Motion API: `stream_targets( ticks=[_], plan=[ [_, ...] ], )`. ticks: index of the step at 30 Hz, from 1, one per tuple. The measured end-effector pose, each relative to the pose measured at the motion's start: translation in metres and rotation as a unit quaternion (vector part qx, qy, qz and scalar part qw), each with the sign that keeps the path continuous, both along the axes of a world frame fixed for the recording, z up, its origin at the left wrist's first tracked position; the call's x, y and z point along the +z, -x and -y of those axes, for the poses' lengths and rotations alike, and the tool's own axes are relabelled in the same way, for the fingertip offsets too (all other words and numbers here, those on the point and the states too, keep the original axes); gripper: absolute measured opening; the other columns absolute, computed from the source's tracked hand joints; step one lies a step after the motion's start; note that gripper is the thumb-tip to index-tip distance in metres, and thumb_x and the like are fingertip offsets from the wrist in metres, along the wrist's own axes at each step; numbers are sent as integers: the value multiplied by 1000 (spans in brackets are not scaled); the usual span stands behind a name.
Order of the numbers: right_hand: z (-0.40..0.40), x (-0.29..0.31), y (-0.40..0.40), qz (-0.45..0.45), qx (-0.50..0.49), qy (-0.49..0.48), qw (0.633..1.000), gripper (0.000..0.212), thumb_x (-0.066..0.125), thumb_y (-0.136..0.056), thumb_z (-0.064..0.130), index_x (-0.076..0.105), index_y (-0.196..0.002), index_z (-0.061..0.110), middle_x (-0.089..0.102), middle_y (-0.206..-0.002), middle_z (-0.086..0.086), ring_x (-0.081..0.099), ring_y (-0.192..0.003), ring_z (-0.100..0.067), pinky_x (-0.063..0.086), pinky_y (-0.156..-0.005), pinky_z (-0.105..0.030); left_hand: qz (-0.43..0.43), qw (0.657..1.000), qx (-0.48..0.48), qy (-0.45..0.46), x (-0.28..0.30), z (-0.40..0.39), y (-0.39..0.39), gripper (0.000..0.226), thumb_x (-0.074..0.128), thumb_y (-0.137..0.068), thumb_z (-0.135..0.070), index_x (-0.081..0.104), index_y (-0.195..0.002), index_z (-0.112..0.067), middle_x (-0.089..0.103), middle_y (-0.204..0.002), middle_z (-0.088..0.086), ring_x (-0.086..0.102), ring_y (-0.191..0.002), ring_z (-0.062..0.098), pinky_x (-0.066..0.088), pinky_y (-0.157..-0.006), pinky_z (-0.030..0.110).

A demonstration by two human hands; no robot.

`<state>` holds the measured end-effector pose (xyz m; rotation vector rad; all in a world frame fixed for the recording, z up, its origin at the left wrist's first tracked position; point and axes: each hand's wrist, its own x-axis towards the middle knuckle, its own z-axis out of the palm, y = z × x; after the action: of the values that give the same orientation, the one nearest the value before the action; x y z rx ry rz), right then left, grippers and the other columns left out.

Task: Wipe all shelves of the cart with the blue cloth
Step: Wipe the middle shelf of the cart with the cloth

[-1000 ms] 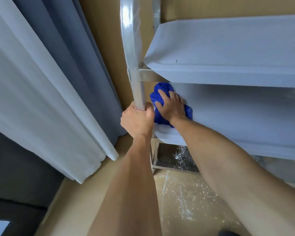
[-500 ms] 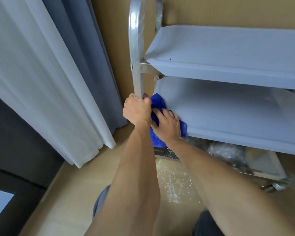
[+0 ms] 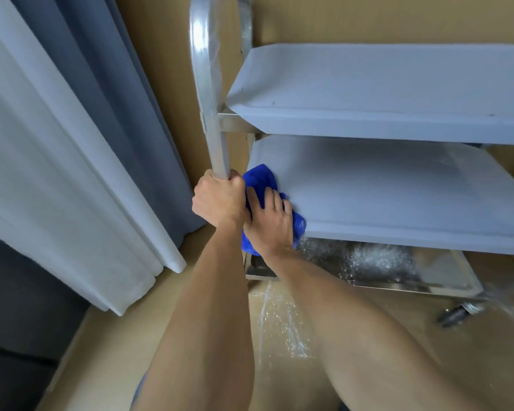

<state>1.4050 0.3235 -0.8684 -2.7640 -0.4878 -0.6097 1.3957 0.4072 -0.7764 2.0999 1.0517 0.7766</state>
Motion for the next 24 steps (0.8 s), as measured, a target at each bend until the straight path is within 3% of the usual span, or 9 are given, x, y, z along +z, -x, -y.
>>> stream_targets(
  ticks=[6,10,13,16,20,24],
  plan=[
    [47,-9,8,40,62,113,991,63,45,-93,59,34,-146,26,43,-144,-14,43,-131,-30,36,-104,-45,-20,1000,4,1,5,8,2,26,49,-74,-37,63,-80,-15,59,-72,1,57,-67,27,44,-63,32],
    [86,-13,23,23,33,122,992,69,59,-91,48,29,-149,27,36,-151,-18,35,-140,-35,33,-107,-48,-50,999,-8,7,14,13,11,27,50,-80,-37,63,-87,-14,57,-78,3,54,-71,26,41,-67,32],
    [151,-16,27,14,-26,113,993,67,58,-93,39,26,-151,27,32,-153,-20,28,-143,-37,30,-111,-50,-56,998,-20,1,17,12,16,29,50,-82,-37,66,-91,-14,62,-82,5,60,-75,29,43,-68,33],
    [230,-22,30,-3,-154,56,986,63,53,-98,36,25,-153,24,27,-154,-22,24,-143,-39,29,-113,-52,-70,997,-10,10,18,16,19,35,50,-83,-38,61,-102,-11,65,-97,12,62,-87,35,45,-73,37],
    [298,-22,28,-61,-294,-113,947,61,41,-102,36,15,-156,27,10,-161,-20,7,-149,-36,22,-116,-55,-15,999,36,20,8,41,33,44,62,-85,-38,41,-111,-10,53,-109,14,60,-92,35,46,-73,43],
    [291,-15,21,-57,-326,-147,932,58,38,-103,38,16,-156,27,6,-162,-20,1,-150,-36,15,-120,-52,-8,991,-72,-109,-25,89,48,26,48,-89,-32,43,-104,-12,57,-102,12,62,-86,37,49,-69,44]
  ],
)
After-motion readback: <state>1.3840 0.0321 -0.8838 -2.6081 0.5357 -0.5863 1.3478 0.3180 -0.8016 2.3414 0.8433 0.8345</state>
